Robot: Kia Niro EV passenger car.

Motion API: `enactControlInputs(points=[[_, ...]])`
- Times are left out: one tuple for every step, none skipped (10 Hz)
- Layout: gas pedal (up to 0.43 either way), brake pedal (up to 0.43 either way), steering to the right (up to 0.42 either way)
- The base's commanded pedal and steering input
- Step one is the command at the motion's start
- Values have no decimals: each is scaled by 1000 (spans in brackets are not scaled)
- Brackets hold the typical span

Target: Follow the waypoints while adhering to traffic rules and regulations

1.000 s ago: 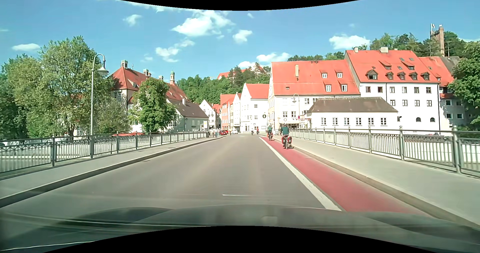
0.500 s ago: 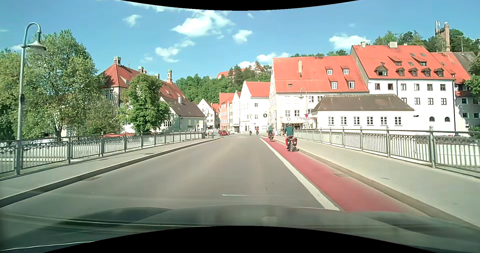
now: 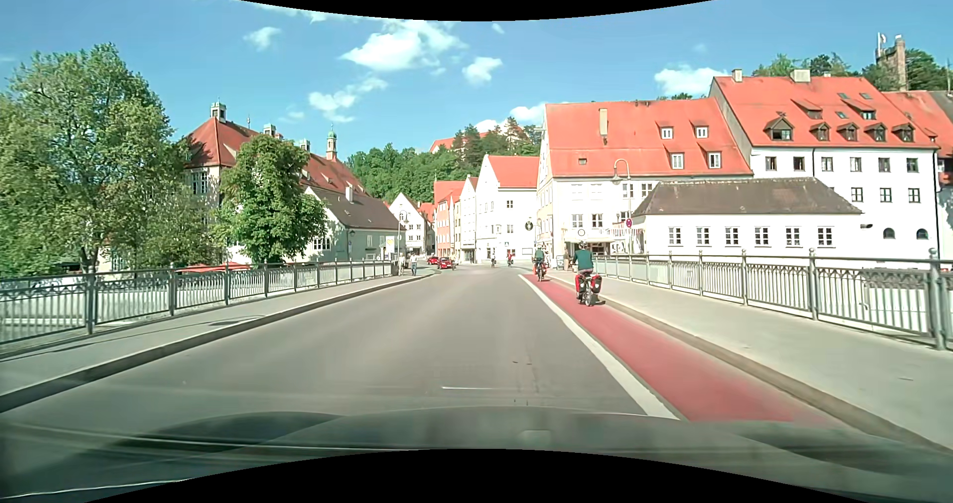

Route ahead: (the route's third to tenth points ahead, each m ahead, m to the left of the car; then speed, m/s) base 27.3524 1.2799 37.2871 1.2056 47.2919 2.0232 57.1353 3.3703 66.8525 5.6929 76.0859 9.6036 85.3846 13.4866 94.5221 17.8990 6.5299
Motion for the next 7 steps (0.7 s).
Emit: enactControlInputs(points=[[0, 207, -4], [0, 207, -4], [0, 207, -4], [0, 207, -4], [0, 195, -4], [0, 195, -3], [0, 195, -3]])
